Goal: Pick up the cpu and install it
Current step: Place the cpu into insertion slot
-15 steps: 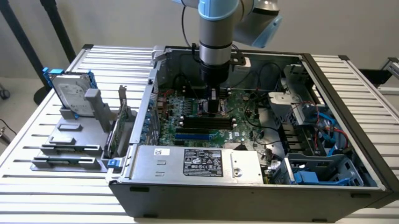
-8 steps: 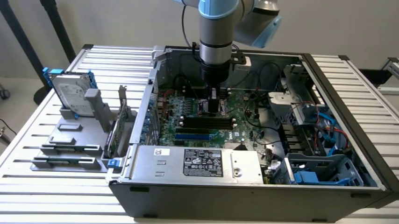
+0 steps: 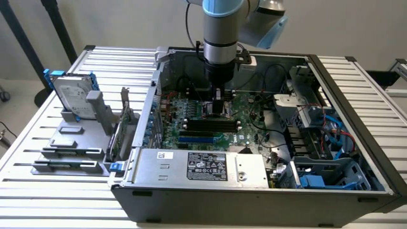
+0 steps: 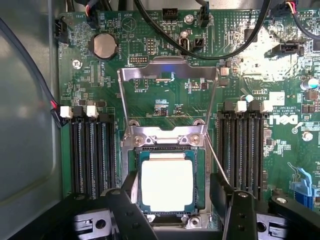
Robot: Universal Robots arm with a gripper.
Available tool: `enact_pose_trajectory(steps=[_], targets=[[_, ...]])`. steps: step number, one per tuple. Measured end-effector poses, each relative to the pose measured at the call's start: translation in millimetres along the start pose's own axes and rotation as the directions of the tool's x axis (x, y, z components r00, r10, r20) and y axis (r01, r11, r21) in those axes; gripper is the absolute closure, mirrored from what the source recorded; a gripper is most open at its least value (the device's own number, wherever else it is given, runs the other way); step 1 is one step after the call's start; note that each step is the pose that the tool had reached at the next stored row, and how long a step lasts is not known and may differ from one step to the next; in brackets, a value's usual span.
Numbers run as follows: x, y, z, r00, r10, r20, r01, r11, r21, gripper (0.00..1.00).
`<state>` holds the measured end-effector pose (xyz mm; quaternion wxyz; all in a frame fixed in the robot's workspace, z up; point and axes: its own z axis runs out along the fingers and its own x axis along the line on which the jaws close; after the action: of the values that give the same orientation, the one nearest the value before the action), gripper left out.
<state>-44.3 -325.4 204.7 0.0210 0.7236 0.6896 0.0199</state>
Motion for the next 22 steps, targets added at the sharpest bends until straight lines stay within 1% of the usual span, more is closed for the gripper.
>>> enact_pose_trajectory(steps=[1, 2, 4, 7, 12, 13, 14, 16, 17, 18, 19, 20, 22], targets=[[0.0, 0.0, -0.1, 1.0000, 0.000, -0.0046, 0.000, 1.0000, 0.0002, 0.31], [0.1, 0.1, -0.1, 1.0000, 0.000, -0.0080, 0.000, 1.0000, 0.0002, 0.31], [0.1, 0.1, -0.3, 0.9999, 0.001, -0.0132, -0.001, 1.0000, 0.0005, 0.31], [0.1, 0.0, -0.5, 0.9999, 0.001, -0.0172, -0.001, 1.0000, 0.0006, 0.31], [0.1, -0.2, -2.8, 0.9998, 0.001, -0.0218, -0.001, 1.0000, 0.0009, 0.31], [0.1, -0.3, -3.5, 0.9997, 0.001, -0.0229, -0.001, 1.0000, 0.0010, 0.40], [0.1, -0.5, -4.1, 0.9997, 0.001, -0.0238, -0.001, 1.0000, 0.0010, 0.40], [0.1, -1.1, -5.3, 0.9997, 0.001, -0.0262, -0.001, 1.0000, 0.0011, 0.52], [0.0, -1.9, -6.0, 0.9996, 0.002, -0.0278, -0.002, 1.0000, 0.0012, 0.52], [-0.1, -3.1, -6.7, 0.9996, 0.002, -0.0291, -0.002, 1.0000, 0.0013, 0.58], [-0.3, -4.9, -7.4, 0.9995, 0.002, -0.0304, -0.002, 1.0000, 0.0013, 0.64], [-0.4, -7.3, -8.2, 0.9995, 0.002, -0.0317, -0.002, 1.0000, 0.0013, 0.64], [-0.9, -13.5, -9.5, 0.9994, 0.002, -0.0336, -0.002, 1.0000, 0.0015, 0.76]])
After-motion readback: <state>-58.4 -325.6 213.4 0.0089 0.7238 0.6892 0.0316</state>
